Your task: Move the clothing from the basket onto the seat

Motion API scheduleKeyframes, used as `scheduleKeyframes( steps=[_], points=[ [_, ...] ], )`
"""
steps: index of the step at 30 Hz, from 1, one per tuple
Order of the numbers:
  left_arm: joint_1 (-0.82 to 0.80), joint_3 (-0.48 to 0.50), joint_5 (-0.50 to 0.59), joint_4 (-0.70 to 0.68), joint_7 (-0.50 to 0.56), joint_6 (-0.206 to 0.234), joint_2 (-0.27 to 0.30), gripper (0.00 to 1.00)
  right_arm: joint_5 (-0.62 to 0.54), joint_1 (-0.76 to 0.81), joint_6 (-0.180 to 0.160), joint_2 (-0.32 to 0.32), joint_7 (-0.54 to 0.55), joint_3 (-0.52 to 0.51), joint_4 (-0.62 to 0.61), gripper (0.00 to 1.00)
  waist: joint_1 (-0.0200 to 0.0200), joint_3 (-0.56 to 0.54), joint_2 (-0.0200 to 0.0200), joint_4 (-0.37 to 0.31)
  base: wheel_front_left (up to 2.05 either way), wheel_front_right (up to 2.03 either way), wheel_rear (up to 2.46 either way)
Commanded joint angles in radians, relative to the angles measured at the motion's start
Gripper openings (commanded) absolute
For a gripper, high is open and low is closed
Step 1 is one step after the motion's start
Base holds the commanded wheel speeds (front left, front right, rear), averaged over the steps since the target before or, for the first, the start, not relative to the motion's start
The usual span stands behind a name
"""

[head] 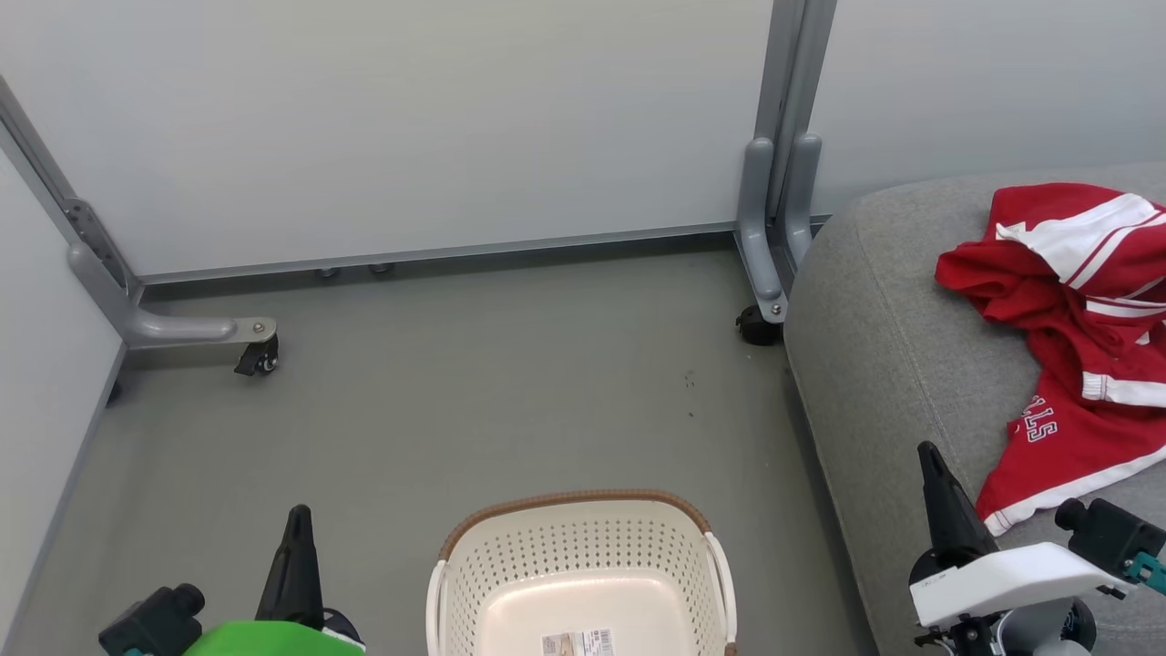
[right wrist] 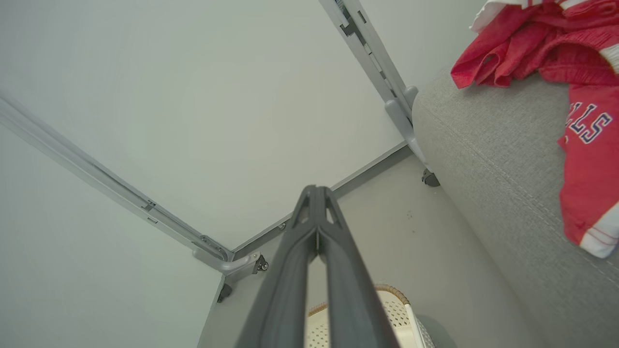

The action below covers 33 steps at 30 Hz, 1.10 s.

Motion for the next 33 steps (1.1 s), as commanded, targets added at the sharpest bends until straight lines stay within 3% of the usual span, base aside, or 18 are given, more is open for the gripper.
scheduleKeyframes(
  steps=[1, 33],
  points=[
    [-0.034, 0.008, -0.038, -0.008, 0.008, -0.008, 0.010, 0.00, 0.038, -0.036, 0.000, -0.004, 0.008, -0.008, -0.007, 0.00, 0.0000, 0.001, 0.0000, 0.000, 0.00, 0.00, 0.00],
    [-0.108, 0.066, -0.420, 0.028, 0.103, -0.040, 0.014, 0.00, 0.410, -0.092, 0.000, 0.013, 0.103, -0.065, 0.040, 0.00, 0.0000, 0.027, 0.0000, 0.005, 0.00, 0.00, 0.00]
  ],
)
